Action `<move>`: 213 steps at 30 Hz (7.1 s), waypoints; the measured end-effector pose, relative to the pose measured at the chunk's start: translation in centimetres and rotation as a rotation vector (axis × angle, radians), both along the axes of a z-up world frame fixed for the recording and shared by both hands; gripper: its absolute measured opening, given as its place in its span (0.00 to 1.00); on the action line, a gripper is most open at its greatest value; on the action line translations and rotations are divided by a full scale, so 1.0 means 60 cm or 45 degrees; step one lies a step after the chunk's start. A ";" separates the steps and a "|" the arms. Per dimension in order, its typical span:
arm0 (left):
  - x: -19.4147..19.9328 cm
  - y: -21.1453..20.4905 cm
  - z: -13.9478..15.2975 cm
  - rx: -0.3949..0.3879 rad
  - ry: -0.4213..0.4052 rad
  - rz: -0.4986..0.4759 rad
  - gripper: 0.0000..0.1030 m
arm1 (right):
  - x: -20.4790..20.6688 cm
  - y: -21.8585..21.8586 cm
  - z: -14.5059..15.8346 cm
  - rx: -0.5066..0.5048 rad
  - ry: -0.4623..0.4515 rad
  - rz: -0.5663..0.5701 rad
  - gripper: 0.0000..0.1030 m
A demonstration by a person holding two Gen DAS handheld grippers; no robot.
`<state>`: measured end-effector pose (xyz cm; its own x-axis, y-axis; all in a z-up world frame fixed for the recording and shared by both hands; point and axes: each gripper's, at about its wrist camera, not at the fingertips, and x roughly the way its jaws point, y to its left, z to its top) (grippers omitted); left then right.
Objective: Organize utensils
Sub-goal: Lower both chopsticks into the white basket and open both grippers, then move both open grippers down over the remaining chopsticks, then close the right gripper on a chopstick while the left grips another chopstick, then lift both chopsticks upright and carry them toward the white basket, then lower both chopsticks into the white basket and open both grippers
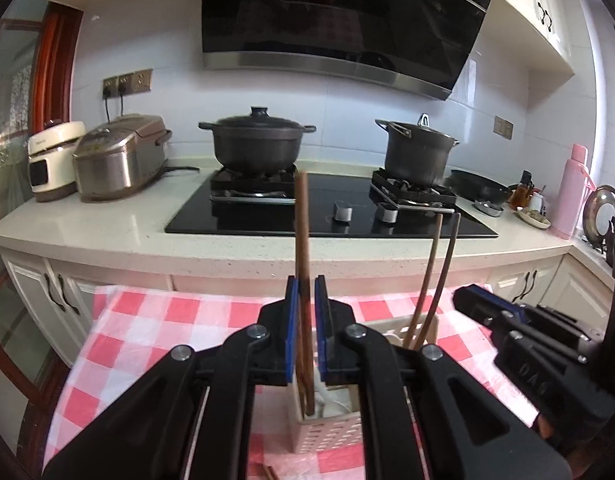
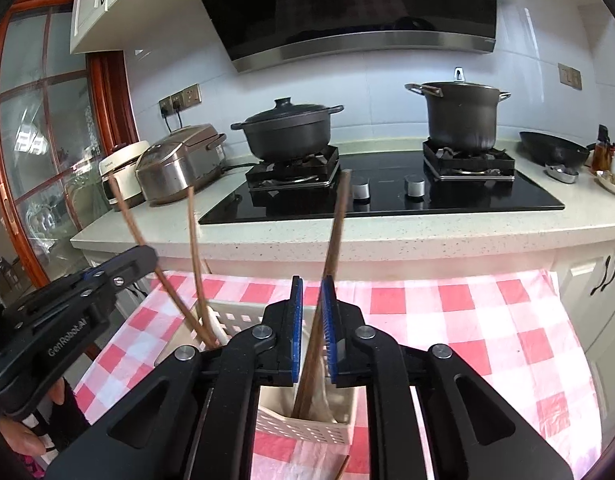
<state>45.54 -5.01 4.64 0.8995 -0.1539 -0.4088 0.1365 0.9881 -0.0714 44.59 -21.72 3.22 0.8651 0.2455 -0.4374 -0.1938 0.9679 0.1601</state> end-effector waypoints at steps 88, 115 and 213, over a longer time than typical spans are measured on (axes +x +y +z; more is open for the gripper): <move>-0.192 0.037 -0.274 0.107 0.457 0.204 0.67 | -0.177 -0.036 -0.272 -0.099 0.550 -0.131 0.06; -0.127 0.009 -0.309 0.134 0.619 0.240 0.38 | -0.162 -0.042 -0.271 -0.124 0.573 -0.044 0.06; -0.366 0.030 -0.009 0.038 -0.159 -0.059 0.06 | -0.335 -0.012 -0.010 -0.096 -0.126 -0.045 0.06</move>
